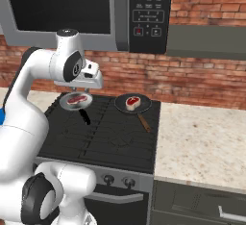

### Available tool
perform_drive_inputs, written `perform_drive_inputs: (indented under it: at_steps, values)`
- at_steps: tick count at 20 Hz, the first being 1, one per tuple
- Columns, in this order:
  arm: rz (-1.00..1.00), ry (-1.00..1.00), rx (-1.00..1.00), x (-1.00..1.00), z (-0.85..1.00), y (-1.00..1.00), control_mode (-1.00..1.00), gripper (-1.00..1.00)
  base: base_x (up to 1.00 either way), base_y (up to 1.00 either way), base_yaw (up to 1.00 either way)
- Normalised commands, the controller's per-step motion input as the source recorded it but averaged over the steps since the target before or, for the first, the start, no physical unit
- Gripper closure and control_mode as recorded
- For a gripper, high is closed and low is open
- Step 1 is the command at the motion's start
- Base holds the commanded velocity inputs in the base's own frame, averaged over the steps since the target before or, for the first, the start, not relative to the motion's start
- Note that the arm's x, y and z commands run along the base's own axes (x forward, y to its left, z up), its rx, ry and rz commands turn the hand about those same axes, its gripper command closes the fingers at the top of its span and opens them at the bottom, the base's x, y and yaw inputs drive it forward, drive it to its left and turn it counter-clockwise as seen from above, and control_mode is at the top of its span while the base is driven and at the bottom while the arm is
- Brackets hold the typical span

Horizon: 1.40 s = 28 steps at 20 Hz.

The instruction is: Place one of the steaks on the plate and the other in the bowl. Then place the bowl in the fridge.

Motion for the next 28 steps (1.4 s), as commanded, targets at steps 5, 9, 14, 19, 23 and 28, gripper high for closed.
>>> perform_drive_inputs:
  at_steps: [5, 9, 14, 19, 23, 28]
  values:
    - [0.0, -0.11, 0.0, -0.31, 0.01, 0.06, -1.0, -1.0, 0.0, 0.0, 0.0]
    - [0.0, -0.03, 0.0, -0.3, -0.03, 0.27, -1.0, -1.0, 0.0, 0.0, 0.0]
    - [0.0, 0.0, 0.0, -0.2, -0.13, 0.21, -1.0, -1.0, 0.0, 0.0, 0.0]
    - [0.0, 0.0, 0.0, 0.0, -0.16, 0.36, -1.0, -1.0, 0.0, 0.0, 0.0]
    - [0.0, 0.03, 0.0, 0.09, -0.31, 0.24, -1.0, -1.0, 0.0, 0.0, 0.0]
    - [0.01, 0.1, 0.0, 0.24, -0.38, -0.18, -1.0, -1.0, 0.0, 0.0, 0.0]
